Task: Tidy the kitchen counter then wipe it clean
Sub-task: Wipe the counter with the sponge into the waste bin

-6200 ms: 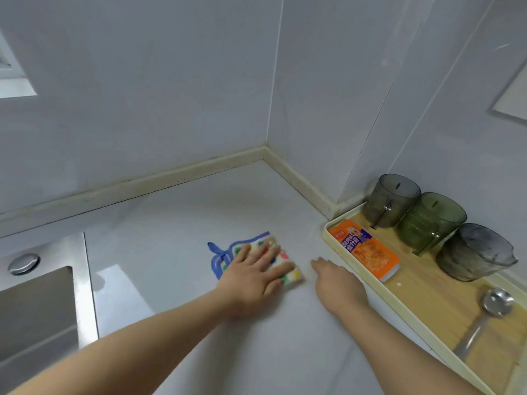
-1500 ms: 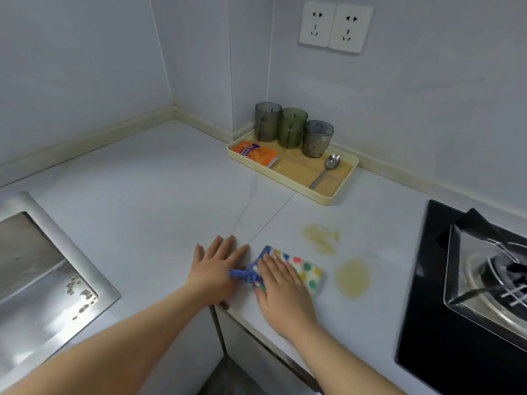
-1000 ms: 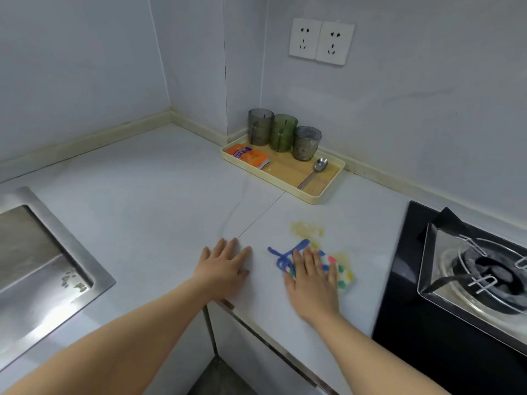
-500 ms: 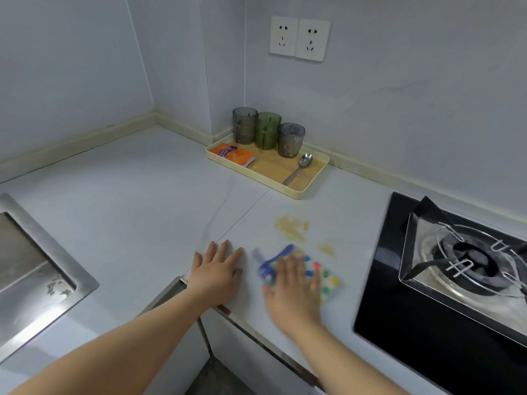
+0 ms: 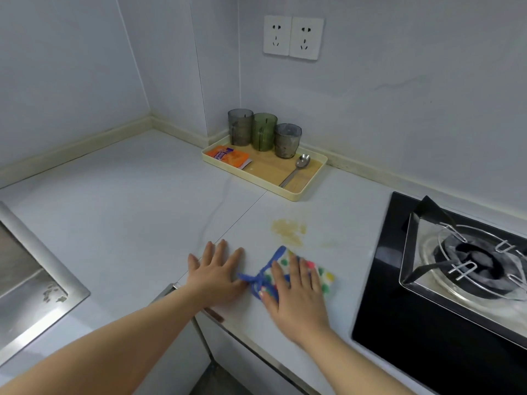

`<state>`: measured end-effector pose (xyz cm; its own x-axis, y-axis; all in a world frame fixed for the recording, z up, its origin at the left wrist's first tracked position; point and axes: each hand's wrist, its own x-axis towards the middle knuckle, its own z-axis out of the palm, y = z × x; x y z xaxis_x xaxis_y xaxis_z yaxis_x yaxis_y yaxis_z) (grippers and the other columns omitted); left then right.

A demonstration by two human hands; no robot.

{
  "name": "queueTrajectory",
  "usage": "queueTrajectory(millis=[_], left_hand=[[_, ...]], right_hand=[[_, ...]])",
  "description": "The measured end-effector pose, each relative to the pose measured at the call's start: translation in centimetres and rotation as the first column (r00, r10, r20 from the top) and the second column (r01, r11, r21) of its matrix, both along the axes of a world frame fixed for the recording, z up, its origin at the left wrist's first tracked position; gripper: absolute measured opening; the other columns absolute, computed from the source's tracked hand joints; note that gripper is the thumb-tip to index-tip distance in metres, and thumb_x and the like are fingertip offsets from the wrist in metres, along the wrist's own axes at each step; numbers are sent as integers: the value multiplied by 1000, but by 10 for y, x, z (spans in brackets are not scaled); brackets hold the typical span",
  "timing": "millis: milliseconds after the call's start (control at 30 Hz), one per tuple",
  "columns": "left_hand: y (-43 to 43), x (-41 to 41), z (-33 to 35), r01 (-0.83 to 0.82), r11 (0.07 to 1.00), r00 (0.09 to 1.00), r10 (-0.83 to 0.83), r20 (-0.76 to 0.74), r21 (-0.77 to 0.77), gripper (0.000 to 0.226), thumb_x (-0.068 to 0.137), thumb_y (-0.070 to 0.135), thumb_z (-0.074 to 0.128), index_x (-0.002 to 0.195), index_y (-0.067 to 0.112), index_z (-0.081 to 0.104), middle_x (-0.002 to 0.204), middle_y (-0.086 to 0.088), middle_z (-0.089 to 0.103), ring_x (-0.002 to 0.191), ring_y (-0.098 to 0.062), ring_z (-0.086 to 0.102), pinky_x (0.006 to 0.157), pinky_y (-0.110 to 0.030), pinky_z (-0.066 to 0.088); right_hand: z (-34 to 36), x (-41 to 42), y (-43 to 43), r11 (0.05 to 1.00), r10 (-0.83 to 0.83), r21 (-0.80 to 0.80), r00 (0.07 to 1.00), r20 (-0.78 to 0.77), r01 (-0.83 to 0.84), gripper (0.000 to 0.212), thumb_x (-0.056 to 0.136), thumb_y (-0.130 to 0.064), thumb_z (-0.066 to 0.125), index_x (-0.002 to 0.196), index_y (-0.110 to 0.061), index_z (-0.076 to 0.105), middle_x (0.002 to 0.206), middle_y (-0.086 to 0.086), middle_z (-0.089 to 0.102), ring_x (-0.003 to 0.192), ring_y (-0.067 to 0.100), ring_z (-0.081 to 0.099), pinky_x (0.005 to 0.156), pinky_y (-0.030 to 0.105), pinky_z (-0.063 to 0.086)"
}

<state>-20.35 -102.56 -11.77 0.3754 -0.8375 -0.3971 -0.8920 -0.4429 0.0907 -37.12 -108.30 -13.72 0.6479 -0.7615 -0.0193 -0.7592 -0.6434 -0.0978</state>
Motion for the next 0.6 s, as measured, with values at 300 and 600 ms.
queueTrajectory(millis=[300,600], left_hand=[[-30,21,5,26,996,998,-22,-56,89,118,61,84,53,147,40,-14,155,-1,-24,142,-30,-25,114,-55,-8],[-50,28,5,61,987,994,-47,-96,146,135,49,80,67,144,42,-21,152,0,-32,138,-35,-32,110,-61,-11]], right_hand=[[0,-12,-36,940,-319,93,943,-92,327,66,94,-54,-1,151,-22,9,159,9,0,147,31,0,114,47,-10],[4,-27,-84,954,-270,110,959,-88,278,63,97,-51,10,152,-19,4,160,1,-4,147,21,-5,117,40,-9]])
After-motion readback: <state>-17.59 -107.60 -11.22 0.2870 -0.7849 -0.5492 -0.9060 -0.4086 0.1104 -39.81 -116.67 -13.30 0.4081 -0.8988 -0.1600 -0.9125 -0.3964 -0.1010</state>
